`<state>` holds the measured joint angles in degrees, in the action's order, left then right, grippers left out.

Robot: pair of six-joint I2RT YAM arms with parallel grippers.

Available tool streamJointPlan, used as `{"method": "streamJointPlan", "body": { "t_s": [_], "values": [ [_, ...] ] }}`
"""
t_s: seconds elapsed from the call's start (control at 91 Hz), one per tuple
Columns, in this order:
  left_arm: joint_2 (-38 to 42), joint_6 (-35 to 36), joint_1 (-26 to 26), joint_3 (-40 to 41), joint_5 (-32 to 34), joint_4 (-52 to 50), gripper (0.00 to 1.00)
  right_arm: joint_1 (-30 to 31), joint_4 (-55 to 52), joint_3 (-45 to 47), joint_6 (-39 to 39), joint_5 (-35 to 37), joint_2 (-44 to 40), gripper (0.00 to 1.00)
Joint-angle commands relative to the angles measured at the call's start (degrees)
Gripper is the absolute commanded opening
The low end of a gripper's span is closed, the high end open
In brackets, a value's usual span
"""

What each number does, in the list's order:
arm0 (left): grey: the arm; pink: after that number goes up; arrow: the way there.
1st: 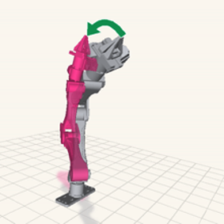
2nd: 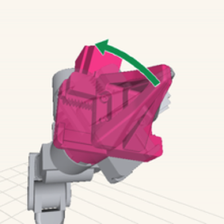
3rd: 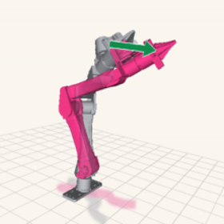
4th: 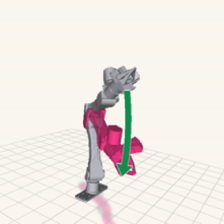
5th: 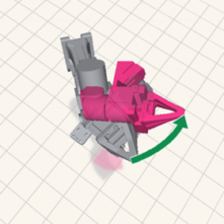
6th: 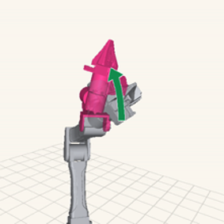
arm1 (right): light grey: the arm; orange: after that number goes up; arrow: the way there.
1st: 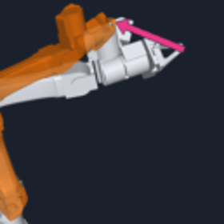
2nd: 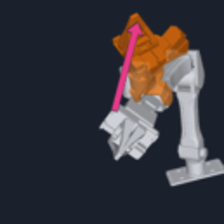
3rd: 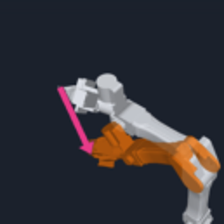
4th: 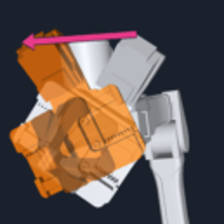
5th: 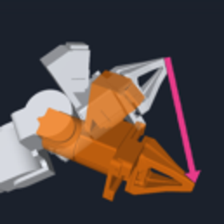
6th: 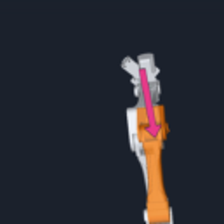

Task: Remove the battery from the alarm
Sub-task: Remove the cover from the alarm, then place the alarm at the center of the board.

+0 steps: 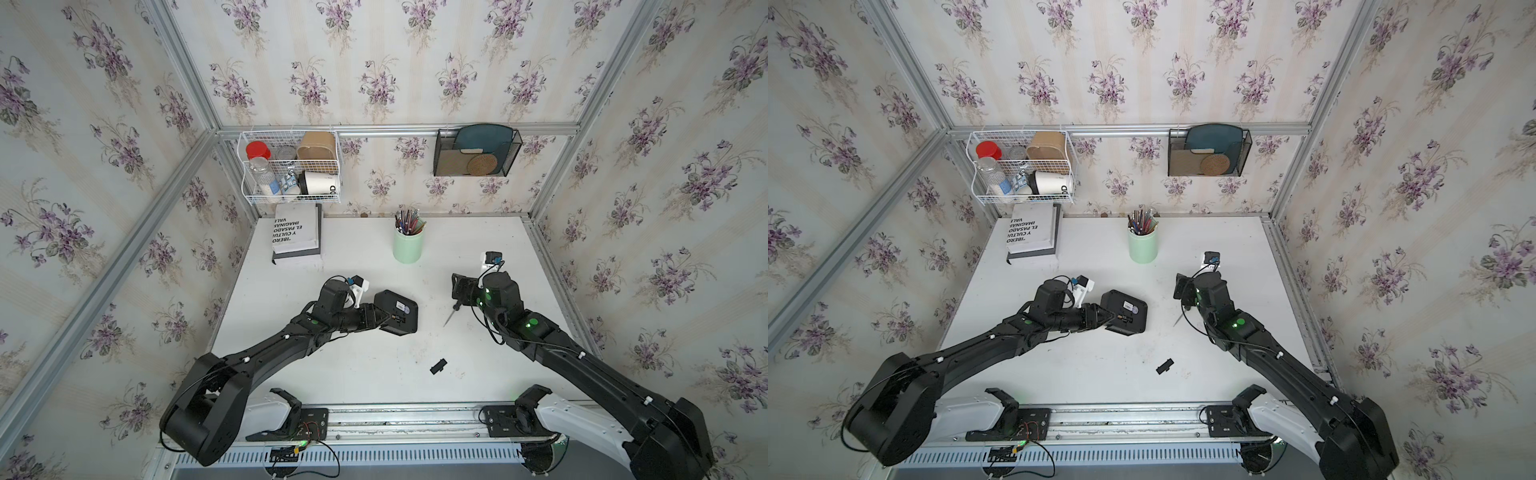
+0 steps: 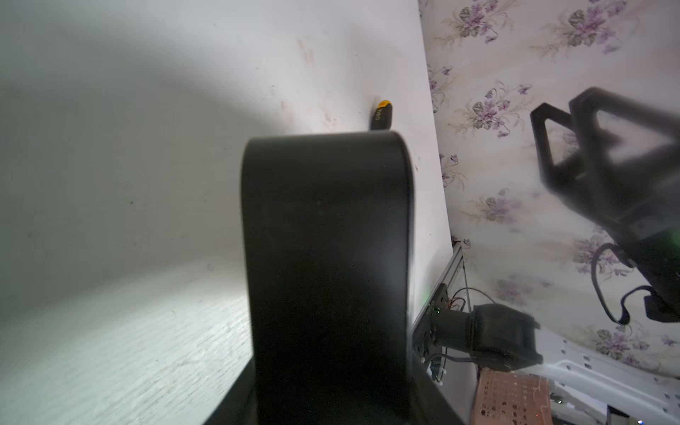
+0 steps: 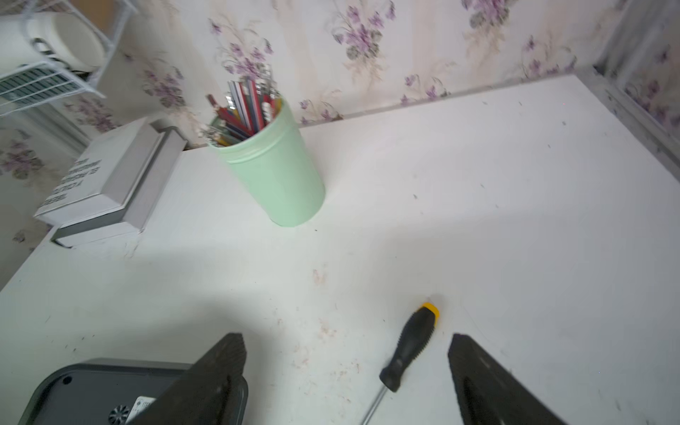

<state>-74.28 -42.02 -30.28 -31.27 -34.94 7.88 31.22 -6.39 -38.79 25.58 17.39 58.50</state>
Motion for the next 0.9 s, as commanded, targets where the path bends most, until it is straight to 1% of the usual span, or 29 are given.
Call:
{"method": "streamJointPlan", "body": {
  "t_s": [0.0, 0.143, 0.275, 0.308, 0.385, 0.472, 0.56, 0.637, 0.659, 0.725, 0.89],
  "values": [
    [-2.5, -4.0, -0.3, 0.3, 0.6, 10.5, 0.0, -3.1, -8.5, -1.3, 7.3, -2.3, 1.9, 0.94],
    [-5.7, -4.1, -0.5, 1.4, 2.0, 9.7, 0.0, -7.1, -11.5, -1.1, 9.3, -2.8, 5.2, 0.94],
    [-9.7, -3.0, -0.5, 1.2, 1.5, 7.5, 0.0, -9.8, -10.7, 0.1, 10.2, -4.4, 6.4, 0.94],
    [-10.2, -2.5, -0.5, 1.3, 1.6, 6.8, 0.06, -10.0, -10.6, 0.3, 10.4, -4.5, 6.7, 0.94],
    [-10.9, -1.3, -0.4, 1.3, 1.8, 5.0, 0.25, -10.6, -10.3, 0.7, 11.2, -4.4, 7.1, 0.95],
    [-11.2, 0.0, -0.5, 1.2, 2.3, 3.5, 0.35, -12.0, -10.1, 0.4, 12.4, -5.0, 8.1, 0.95],
    [-10.9, 1.5, -0.5, 0.4, 3.5, 0.5, 0.51, -12.1, -8.7, -0.5, 12.8, -6.9, 9.6, 0.94],
    [-10.0, 3.0, -0.4, -0.5, 5.0, -2.8, 0.54, -11.7, -8.0, -1.8, 13.2, -9.2, 12.7, 0.91],
    [-9.7, 3.3, -0.4, -0.7, 5.4, -3.4, 0.59, -11.5, -7.7, -2.1, 13.3, -9.6, 13.5, 0.91],
    [-9.2, 4.5, -0.4, -1.2, 6.5, -5.4, 0.64, -11.0, -6.8, -3.1, 13.1, -9.4, 16.3, 0.9],
    [-8.3, 6.9, -0.3, -3.2, 8.2, -9.5, 0.66, -10.1, -5.6, -5.3, 13.0, -8.0, 22.8, 0.86]
  ]
}}
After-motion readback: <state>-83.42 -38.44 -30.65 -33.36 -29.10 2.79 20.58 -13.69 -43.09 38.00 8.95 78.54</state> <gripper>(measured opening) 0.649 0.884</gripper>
